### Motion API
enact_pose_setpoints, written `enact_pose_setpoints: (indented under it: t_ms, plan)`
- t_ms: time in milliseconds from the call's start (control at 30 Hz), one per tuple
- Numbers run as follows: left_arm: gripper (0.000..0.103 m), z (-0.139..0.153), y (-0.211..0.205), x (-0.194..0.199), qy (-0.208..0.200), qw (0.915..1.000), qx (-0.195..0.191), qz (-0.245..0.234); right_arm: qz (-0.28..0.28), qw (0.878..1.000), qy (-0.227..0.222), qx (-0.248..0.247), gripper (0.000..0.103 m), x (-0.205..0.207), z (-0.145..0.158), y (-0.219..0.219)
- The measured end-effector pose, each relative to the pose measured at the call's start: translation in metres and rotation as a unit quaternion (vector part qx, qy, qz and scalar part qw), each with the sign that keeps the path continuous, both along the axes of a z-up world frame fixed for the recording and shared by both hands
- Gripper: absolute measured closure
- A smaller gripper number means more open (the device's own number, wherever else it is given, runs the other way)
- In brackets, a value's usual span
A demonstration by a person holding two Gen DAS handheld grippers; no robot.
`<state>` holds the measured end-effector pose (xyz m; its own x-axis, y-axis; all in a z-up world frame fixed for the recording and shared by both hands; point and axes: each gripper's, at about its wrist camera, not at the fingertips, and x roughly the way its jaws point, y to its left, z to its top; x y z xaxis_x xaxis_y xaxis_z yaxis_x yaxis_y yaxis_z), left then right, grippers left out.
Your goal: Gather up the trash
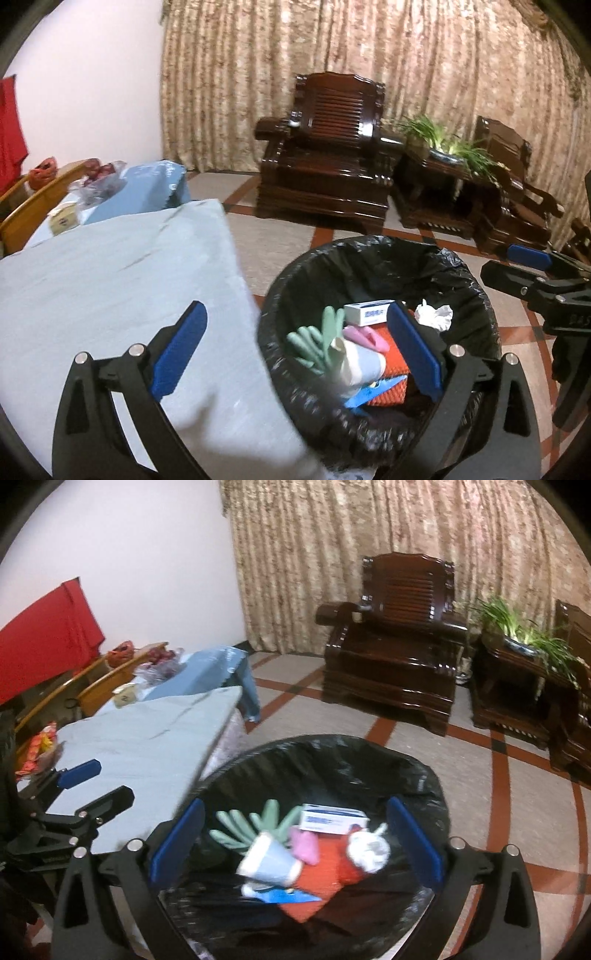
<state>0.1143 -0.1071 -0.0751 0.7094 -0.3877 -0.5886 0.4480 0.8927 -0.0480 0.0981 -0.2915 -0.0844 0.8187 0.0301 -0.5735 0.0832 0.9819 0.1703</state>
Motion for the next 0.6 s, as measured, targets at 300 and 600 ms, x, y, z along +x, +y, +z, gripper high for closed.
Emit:
enact_pose_setpoints:
  t_ms: [300,600]
  plan:
    - [0.008,0.036,0.041,-0.040,-0.020,0.9977,0.001,0.065,0.025,0.999,-0.019,-0.004,0.006,-0.021,0.035,0.038]
    - [0.008,0.069,0.062,-0.068,-0.054,0.9945,-0.013,0.089,0.046,0.997,-0.045,-0.031,0.006,-0.046,0.060,0.063]
